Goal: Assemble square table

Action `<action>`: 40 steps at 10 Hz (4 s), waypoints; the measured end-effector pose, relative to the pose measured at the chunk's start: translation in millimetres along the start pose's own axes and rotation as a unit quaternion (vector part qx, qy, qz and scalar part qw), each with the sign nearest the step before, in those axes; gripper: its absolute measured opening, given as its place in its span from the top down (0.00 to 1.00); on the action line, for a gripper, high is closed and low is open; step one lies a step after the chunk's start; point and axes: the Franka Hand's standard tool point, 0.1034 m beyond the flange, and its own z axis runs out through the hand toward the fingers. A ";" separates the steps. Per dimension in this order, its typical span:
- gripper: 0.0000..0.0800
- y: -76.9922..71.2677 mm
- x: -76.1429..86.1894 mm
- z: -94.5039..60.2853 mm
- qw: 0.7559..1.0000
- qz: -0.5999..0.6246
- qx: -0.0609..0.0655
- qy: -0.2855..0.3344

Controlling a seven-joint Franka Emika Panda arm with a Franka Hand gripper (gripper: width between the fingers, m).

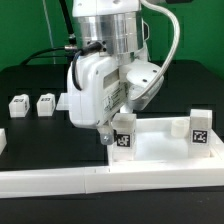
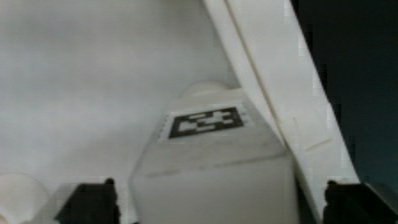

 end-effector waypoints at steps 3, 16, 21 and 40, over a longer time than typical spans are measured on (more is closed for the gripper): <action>0.19 15.2 -6.9 -26.9 0.999 -0.048 0.003 -0.020; 0.19 24.1 -13.3 -33.4 0.915 -0.402 0.011 -0.018; 0.19 25.9 -5.3 -28.0 0.744 -0.668 0.018 -0.001; 0.72 50.2 34.8 52.3 0.577 -0.816 -0.006 0.032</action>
Offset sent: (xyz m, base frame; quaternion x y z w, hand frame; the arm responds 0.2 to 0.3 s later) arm 0.0000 0.0000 0.0000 0.0000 0.0000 0.0000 1.0000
